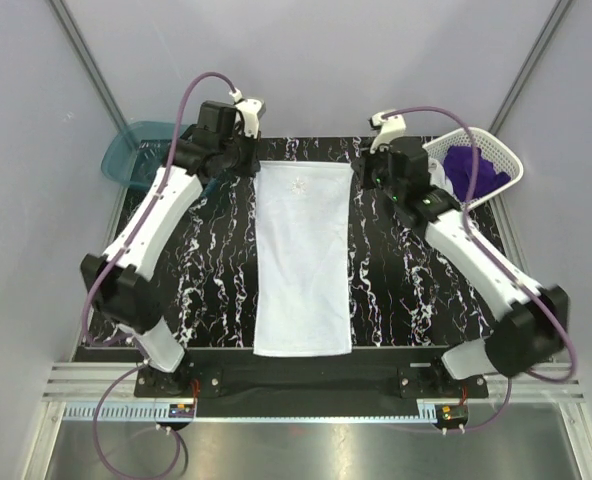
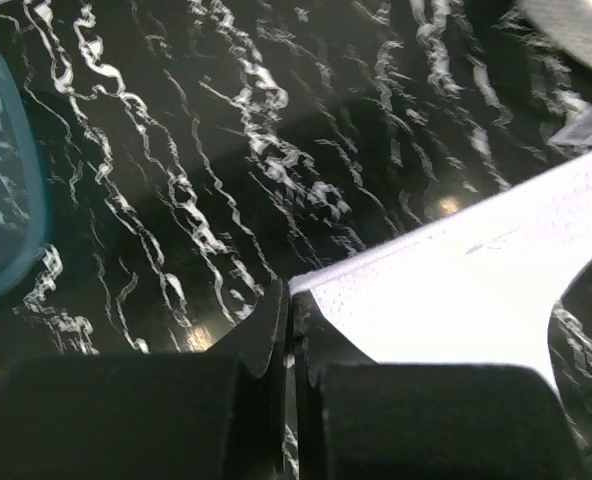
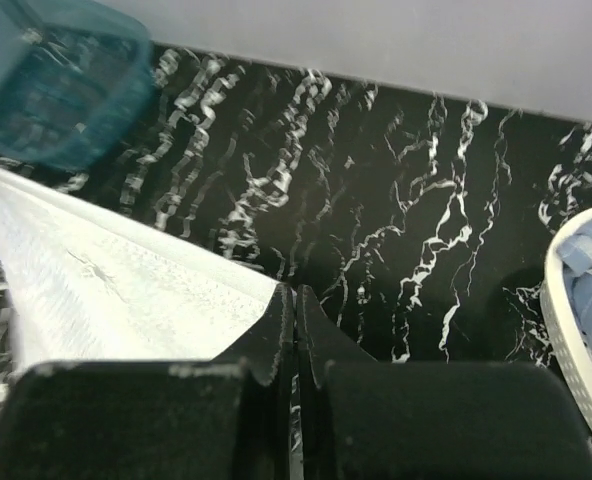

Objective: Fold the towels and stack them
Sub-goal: Flatten out the crumpled towel, then fold the towel

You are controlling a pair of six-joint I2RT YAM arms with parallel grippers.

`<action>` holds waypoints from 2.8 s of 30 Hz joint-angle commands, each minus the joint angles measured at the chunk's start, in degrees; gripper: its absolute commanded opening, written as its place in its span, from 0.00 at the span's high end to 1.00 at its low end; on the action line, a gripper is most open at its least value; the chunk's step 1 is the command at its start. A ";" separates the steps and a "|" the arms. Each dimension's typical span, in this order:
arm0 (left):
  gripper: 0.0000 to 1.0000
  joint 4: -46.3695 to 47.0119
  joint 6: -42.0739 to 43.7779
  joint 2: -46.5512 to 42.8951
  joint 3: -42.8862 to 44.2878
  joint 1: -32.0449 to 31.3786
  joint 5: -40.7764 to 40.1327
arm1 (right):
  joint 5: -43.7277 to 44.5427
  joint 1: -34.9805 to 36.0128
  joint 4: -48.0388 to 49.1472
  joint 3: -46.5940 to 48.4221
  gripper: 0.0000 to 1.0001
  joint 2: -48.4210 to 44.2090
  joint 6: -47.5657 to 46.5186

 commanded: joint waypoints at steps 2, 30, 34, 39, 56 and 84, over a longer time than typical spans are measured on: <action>1.00 8.16 5.93 9.73 7.15 4.37 -4.24 | -6.94 -8.43 9.11 7.69 1.00 13.06 -1.94; 1.00 8.26 1.03 -6.83 -26.55 -2.73 -9.69 | -20.51 -9.32 3.00 -18.64 1.00 -0.68 9.13; 1.00 7.90 -2.06 -10.54 -34.04 -5.72 -10.03 | -19.18 -7.04 0.00 -26.45 1.00 -7.61 11.15; 1.00 7.47 -4.00 -13.96 -39.93 -9.32 -11.00 | -20.13 -5.28 -1.85 -33.76 1.00 -14.13 15.54; 0.47 0.61 -11.99 -20.82 -49.18 -11.71 -9.25 | -19.79 3.34 -8.35 -44.59 0.64 -17.39 28.82; 0.62 18.28 -26.59 -8.79 -57.35 -11.70 0.87 | -12.76 6.15 -1.15 -46.25 0.66 -7.55 40.86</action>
